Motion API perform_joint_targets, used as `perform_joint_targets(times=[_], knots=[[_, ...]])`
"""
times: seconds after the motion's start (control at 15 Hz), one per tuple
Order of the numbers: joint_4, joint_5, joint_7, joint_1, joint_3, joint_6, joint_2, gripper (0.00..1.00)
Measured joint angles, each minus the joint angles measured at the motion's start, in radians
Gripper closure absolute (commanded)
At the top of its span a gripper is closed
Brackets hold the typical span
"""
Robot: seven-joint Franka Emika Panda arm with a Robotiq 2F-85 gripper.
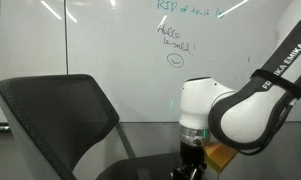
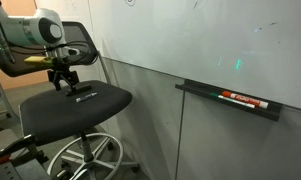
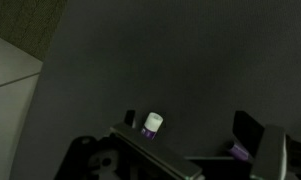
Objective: Use the marker on the chair to write on the board
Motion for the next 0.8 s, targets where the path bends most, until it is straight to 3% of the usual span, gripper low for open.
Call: perform_joint_targets(times=[0.47,0.8], knots=[[0.088,-0.105,0.001,0.085,-0.081,0.096,0.112,0.00],[0.138,-0.119,-0.010,0.107,-0.135,0.100,0.176,0.00]])
